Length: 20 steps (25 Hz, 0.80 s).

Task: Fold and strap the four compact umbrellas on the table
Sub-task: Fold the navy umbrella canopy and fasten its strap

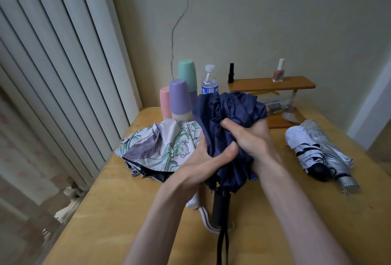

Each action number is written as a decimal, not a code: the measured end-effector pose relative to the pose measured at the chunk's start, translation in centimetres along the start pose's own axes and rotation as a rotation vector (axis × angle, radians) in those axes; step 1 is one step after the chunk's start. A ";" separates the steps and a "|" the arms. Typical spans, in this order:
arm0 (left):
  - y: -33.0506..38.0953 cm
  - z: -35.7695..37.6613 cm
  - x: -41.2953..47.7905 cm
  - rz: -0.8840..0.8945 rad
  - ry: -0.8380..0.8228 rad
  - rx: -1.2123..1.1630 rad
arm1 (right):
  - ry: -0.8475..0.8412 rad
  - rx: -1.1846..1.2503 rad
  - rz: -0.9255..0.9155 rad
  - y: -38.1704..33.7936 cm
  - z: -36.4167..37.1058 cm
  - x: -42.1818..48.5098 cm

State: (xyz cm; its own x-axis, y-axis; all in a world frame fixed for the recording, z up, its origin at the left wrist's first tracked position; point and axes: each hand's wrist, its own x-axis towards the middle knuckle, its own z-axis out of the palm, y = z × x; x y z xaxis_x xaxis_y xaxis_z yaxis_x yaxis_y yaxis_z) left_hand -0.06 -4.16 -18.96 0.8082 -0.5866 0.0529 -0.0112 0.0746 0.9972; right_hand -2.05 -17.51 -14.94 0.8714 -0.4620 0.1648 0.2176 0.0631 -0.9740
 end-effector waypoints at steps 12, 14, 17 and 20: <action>-0.3 -0.9 -0.2 0.014 0.109 0.344 | -0.149 0.017 0.097 -0.6 -0.8 0.8; 0.0 -0.8 -0.4 -0.007 0.050 0.446 | -0.147 -0.049 0.125 -0.6 -1.1 1.0; 0.7 -0.6 -0.8 -0.029 -0.001 0.529 | -0.103 -0.049 0.089 -0.3 -0.7 0.7; 0.5 0.1 -0.6 0.037 0.065 0.500 | 0.013 0.017 -0.013 0.3 0.0 0.5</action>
State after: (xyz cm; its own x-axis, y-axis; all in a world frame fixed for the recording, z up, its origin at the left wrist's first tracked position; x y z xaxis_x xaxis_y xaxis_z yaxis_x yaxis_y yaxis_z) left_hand -0.57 -3.86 -18.49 0.8369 -0.5379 0.1012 -0.3084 -0.3107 0.8991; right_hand -1.56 -17.74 -15.11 0.8628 -0.4740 0.1758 0.2367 0.0715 -0.9690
